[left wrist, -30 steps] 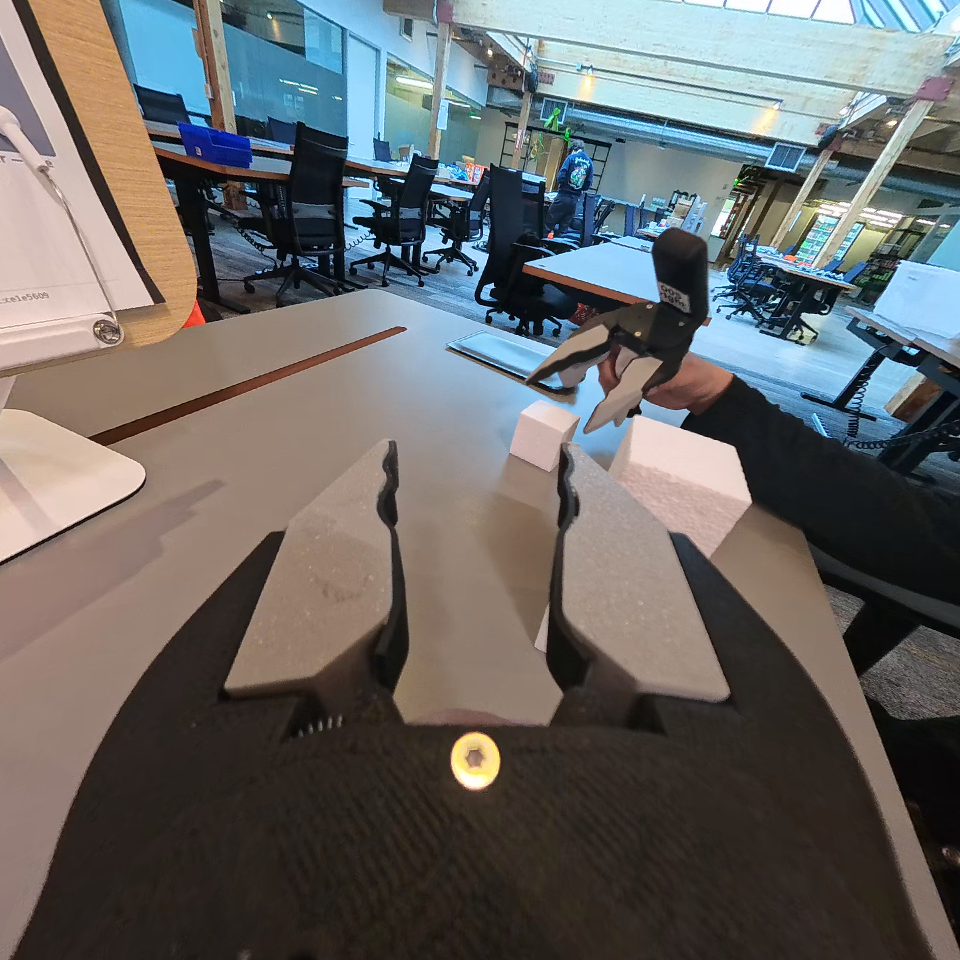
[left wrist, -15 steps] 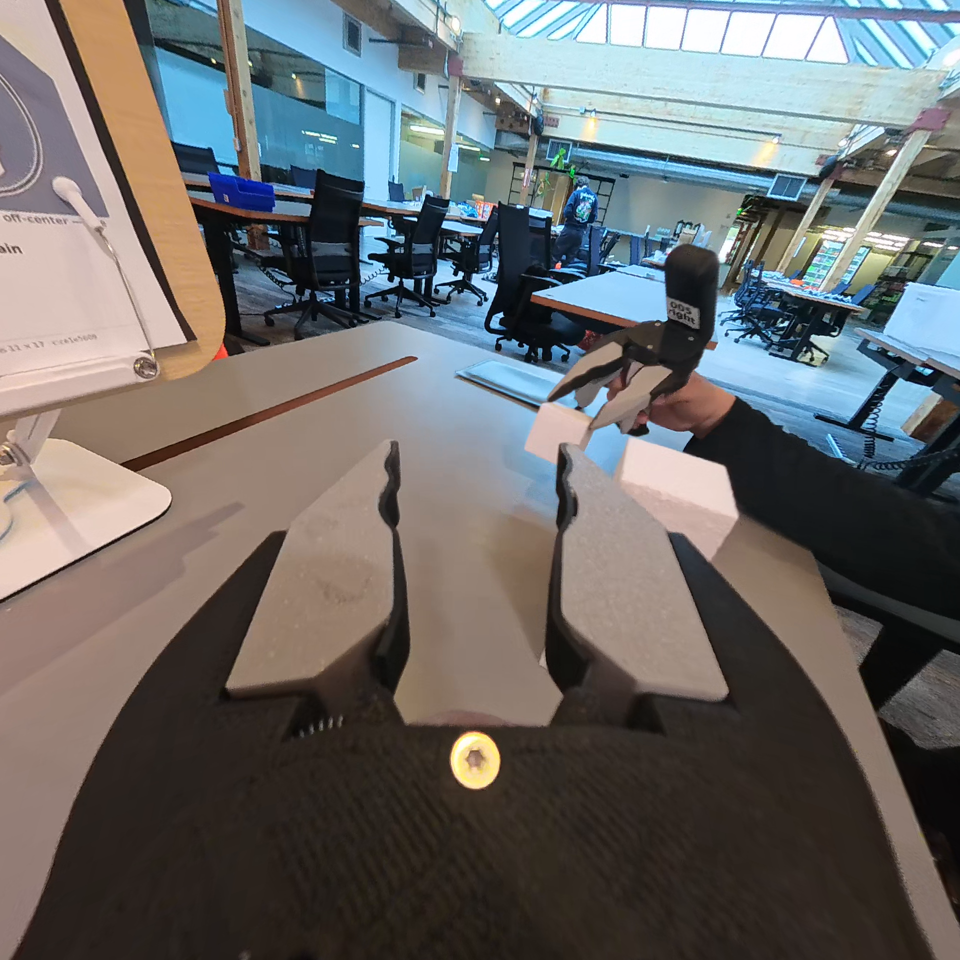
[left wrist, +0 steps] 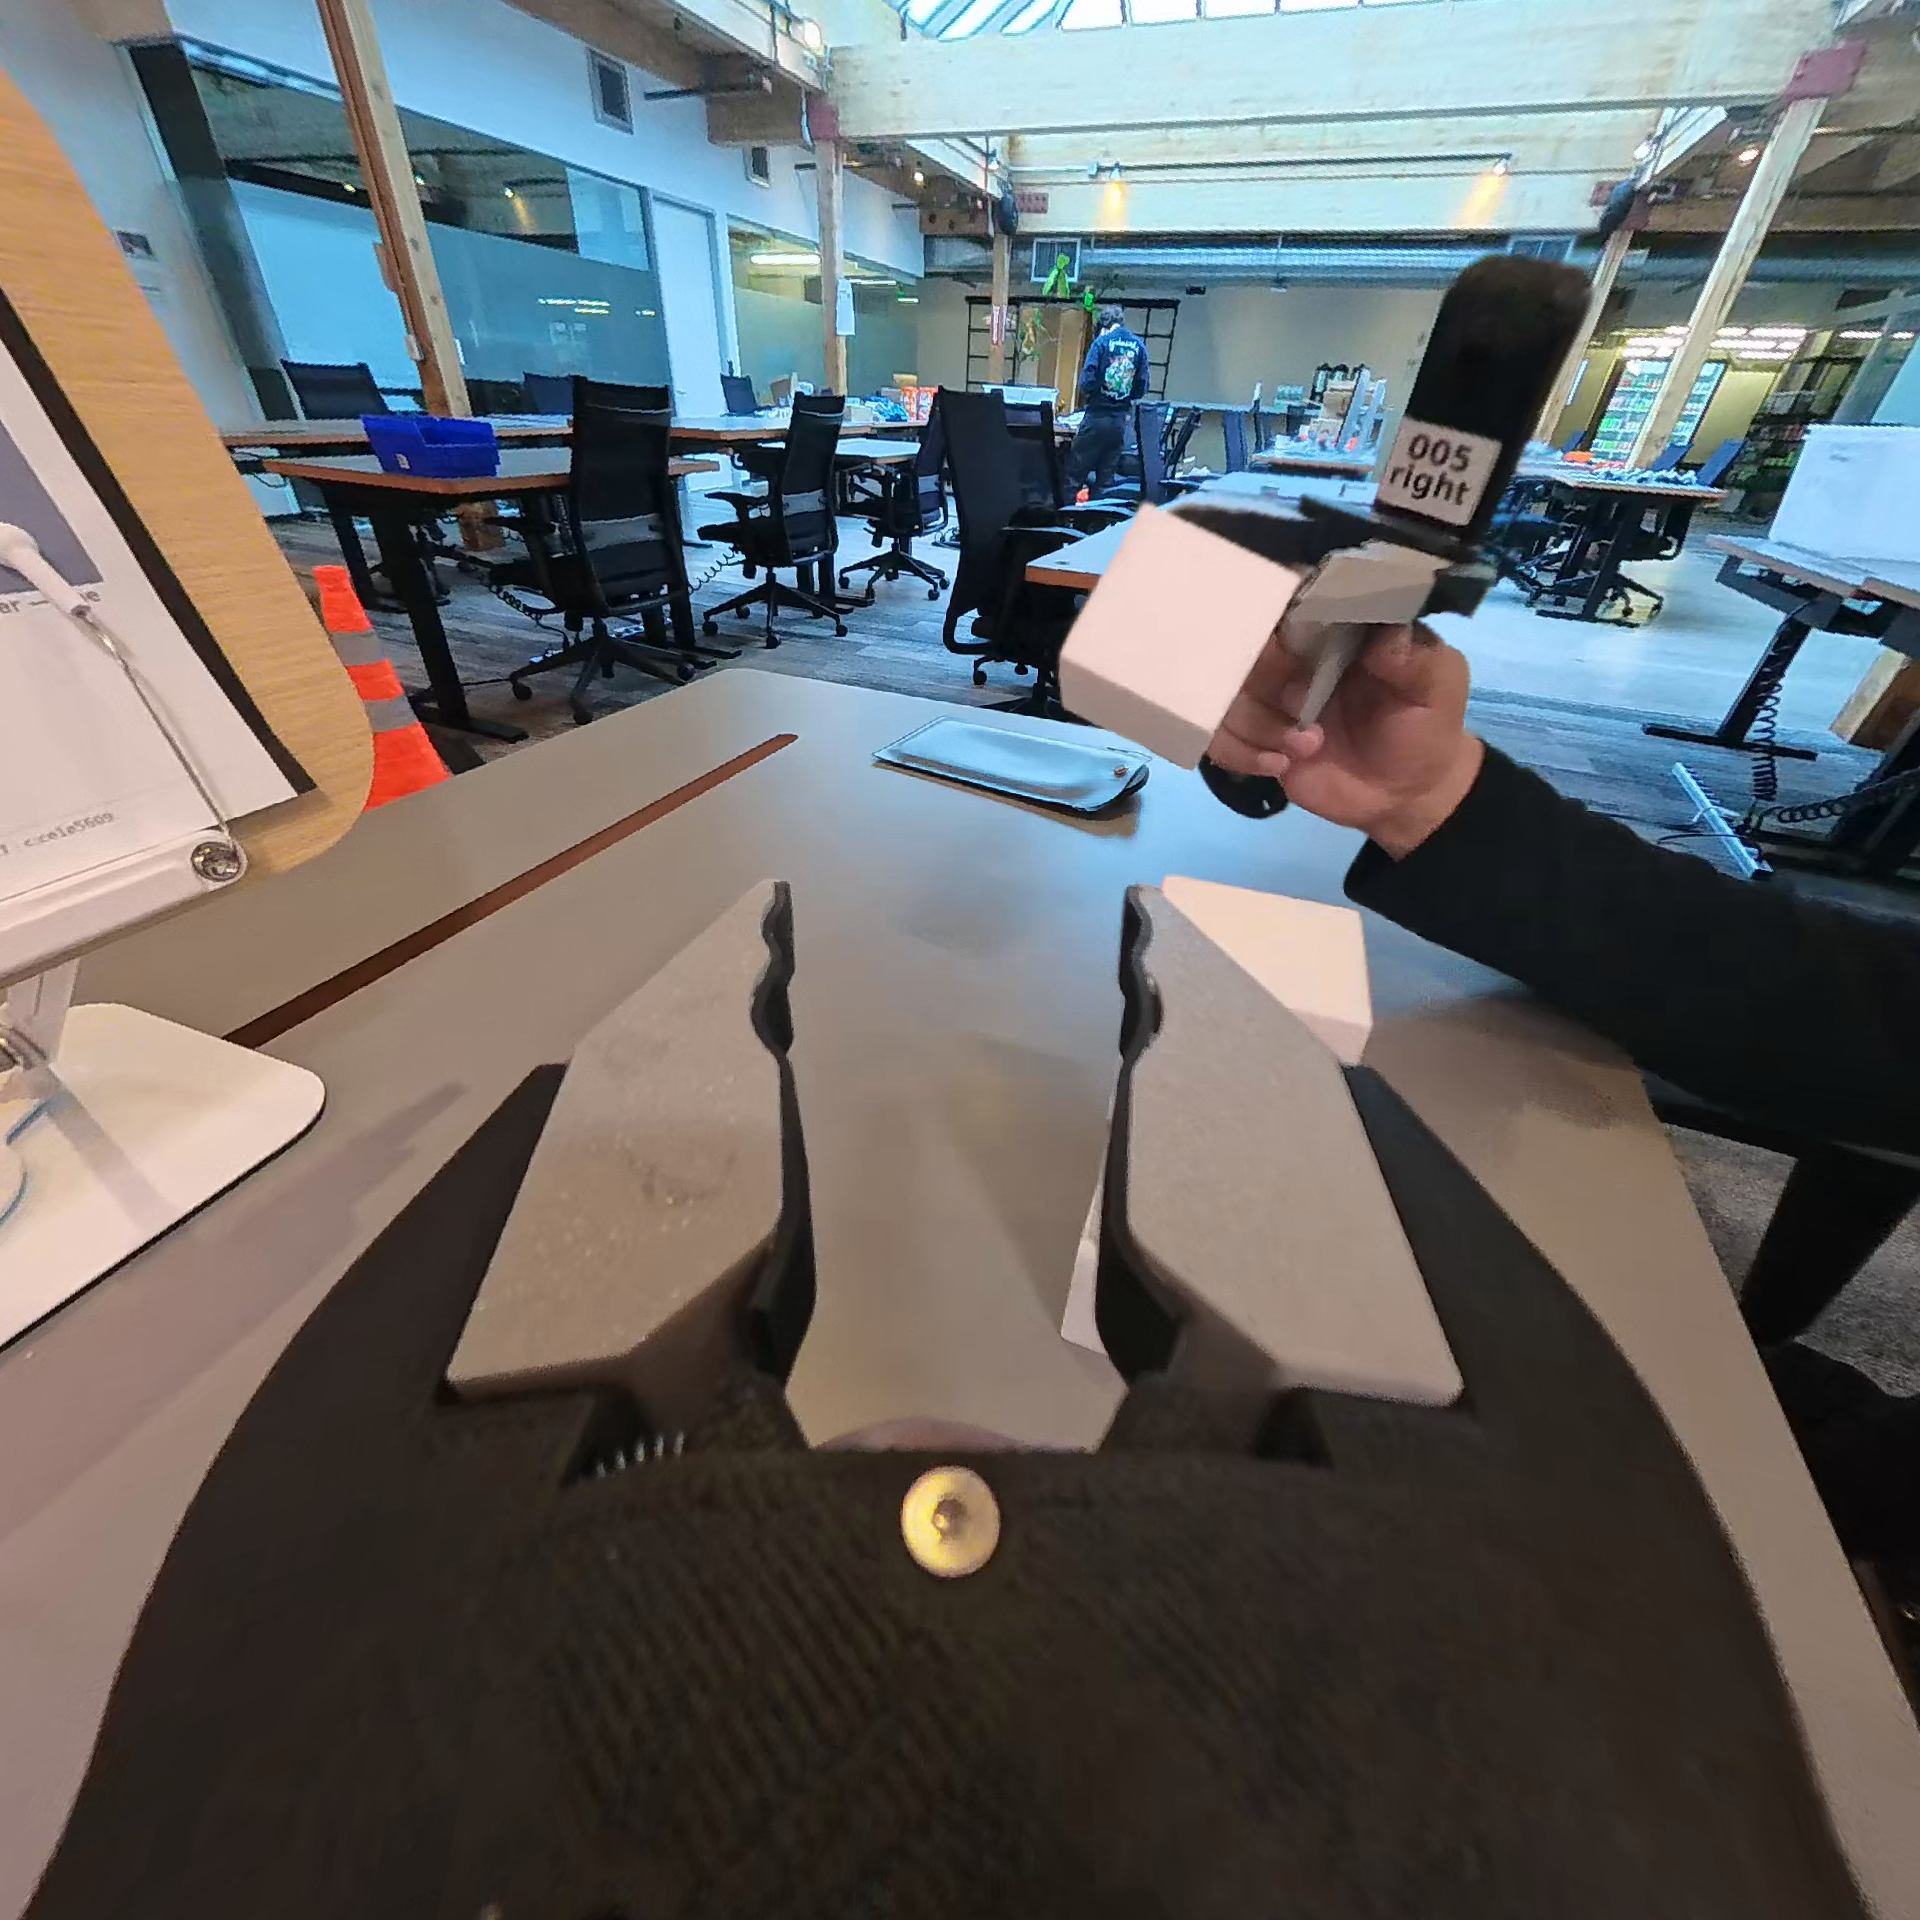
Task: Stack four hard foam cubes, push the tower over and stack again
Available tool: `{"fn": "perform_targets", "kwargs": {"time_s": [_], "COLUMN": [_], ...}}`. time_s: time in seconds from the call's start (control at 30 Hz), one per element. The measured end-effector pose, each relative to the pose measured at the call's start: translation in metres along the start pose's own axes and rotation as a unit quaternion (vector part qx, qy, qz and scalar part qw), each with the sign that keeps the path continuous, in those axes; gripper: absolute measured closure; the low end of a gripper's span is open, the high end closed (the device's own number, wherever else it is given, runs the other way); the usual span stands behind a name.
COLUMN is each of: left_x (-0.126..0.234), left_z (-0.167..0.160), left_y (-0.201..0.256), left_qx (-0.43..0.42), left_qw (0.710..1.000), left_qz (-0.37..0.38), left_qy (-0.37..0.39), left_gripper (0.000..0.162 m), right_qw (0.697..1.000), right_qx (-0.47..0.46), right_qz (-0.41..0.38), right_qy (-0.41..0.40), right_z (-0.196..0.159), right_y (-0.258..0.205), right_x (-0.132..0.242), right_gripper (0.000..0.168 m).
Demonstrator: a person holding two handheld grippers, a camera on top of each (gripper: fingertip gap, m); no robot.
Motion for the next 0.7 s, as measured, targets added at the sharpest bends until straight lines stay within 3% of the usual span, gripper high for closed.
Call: {"fn": "perform_targets", "kwargs": {"time_s": [0.23, 0.43, 0.67, 0.7], "left_x": [0.000, -0.005, -0.007, -0.007], "left_z": [0.003, 0.005, 0.001, 0.002], "left_y": [0.005, 0.008, 0.017, 0.019], "left_qx": [-0.023, -0.060, -0.096, -0.099], "left_qw": [1.000, 0.998, 0.995, 0.995], "left_qz": [0.000, 0.004, 0.000, -0.002], "left_qy": [-0.002, -0.007, -0.031, -0.029], "left_gripper": [0.095, 0.092, 0.089, 0.089], "right_qw": [0.997, 0.983, 0.973, 0.971], "right_qx": [0.047, 0.104, 0.132, 0.136], "right_qz": [0.049, 0.108, 0.147, 0.151], "right_qy": [-0.035, -0.109, -0.124, -0.123], "right_z": [0.027, 0.021, 0.019, 0.019], "right_y": [-0.024, -0.048, -0.068, -0.069], "right_x": [-0.056, -0.099, -0.123, -0.123], "right_gripper": [0.119, 0.118, 0.119, 0.141]}}
Point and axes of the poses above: each gripper's, where its closed fingertips meet, x back along the fingers, z out of its top, y = z × x across the jaws, the point moved 1 cm from there along x, back along the fingers, and after that the axes turned 5 degrees about y, right-handed, at the moved point
